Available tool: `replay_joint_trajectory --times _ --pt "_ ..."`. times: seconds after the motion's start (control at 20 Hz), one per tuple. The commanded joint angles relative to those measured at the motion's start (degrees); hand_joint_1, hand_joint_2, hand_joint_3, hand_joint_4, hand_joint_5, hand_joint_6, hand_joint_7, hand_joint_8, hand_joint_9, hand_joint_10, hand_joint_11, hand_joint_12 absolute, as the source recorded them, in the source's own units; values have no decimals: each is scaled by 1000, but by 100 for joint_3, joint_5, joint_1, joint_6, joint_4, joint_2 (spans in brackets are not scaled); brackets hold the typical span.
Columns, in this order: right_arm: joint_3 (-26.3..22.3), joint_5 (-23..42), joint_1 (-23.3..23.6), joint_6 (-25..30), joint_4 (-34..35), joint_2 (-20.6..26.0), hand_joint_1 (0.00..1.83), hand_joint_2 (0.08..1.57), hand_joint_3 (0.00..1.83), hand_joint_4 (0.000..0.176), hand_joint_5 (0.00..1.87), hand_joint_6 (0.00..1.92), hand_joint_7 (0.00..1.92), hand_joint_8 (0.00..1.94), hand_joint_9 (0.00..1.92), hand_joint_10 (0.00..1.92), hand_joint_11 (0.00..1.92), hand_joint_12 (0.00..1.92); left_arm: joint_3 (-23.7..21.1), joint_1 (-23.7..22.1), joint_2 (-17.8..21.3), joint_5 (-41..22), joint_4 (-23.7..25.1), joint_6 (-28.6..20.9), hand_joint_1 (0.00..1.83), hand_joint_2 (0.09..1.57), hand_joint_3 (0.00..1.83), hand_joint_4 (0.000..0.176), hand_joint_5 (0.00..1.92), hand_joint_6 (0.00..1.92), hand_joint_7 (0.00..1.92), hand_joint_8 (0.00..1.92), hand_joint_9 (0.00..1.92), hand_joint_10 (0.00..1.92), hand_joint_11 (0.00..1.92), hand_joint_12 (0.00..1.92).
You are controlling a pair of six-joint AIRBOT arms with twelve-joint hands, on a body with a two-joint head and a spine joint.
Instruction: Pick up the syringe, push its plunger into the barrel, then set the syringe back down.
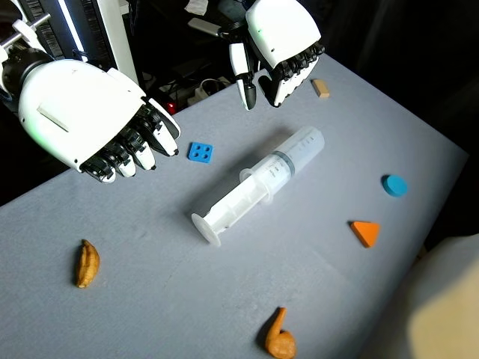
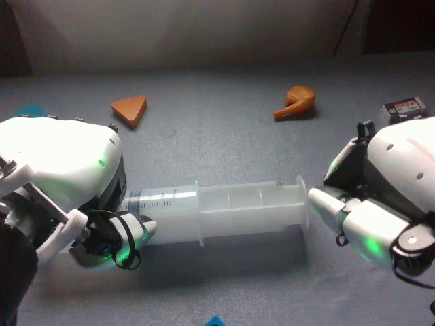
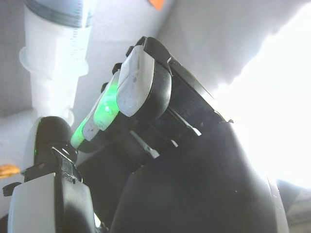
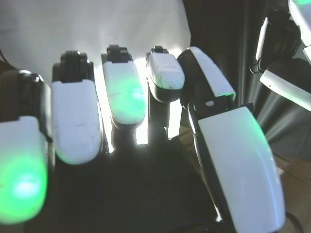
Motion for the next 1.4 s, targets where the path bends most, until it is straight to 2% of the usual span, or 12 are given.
replay_joint_trajectory --times 0.0,0.05,0.15,0.4,0.5,0.7,0.8,0.95,1.0,1.05,1.15,1.35 --pt "3 386 25 47 -517 -10 0 984 156 96 191 59 218 35 161 87 0 821 4 -20 -15 215 524 13 52 1118 108 56 290 73 231 41 189 80 5 636" --pt "8 380 19 52 -517 -10 0 984 156 96 191 59 218 35 161 87 0 821 -2 -12 -20 216 524 13 52 1118 108 56 290 73 231 41 189 80 5 636" --pt "16 380 24 56 -517 -11 0 1052 21 96 212 4 227 1 193 11 0 850 1 15 -48 277 523 13 37 1176 5 55 322 5 248 2 222 10 0 674" --pt "16 378 22 56 -517 -11 0 1060 8 95 221 2 225 0 203 4 0 888 1 51 -94 365 522 -4 38 1177 0 55 327 0 253 1 225 3 0 629" --pt "18 380 22 56 -517 -11 0 1067 6 93 194 1 214 0 188 1 0 831 -8 146 -238 635 523 -36 38 1176 0 56 322 0 248 0 222 1 0 636" --pt "56 377 21 123 -516 -19 0 1072 5 93 170 0 207 0 179 0 0 806 133 289 -554 739 624 -224 39 1176 0 56 308 0 249 0 222 1 0 642" --pt "76 354 23 362 -516 -20 0 1075 3 92 197 6 221 3 189 3 0 812 203 415 -710 998 731 -600 268 1108 0 57 292 1 237 0 213 0 0 625" --pt "79 359 19 674 -516 -19 0 1076 2 92 200 6 220 5 184 1 0 790 293 519 -883 1228 735 -846 555 1021 0 55 261 0 201 0 183 0 0 542" --pt "84 363 19 752 -516 -19 0 1076 2 92 200 6 220 5 184 1 0 790 319 550 -933 1290 735 -920 555 1021 0 55 261 0 201 0 183 0 0 542" --pt "93 366 19 802 -516 -19 0 1076 2 92 209 9 231 9 188 2 0 792 344 582 -974 1341 735 -984 647 993 0 53 248 0 192 0 173 0 0 508" --pt "118 370 8 841 -516 -19 0 1078 2 92 208 7 226 5 183 0 0 794 389 648 -1045 1401 737 -1128 720 963 0 53 248 2 188 0 172 0 0 527" --pt "143 395 -11 869 -516 -20 0 1083 4 93 197 1 225 3 175 0 0 796 467 733 -1109 1404 780 -1199 811 963 0 54 232 0 166 0 162 0 0 538"
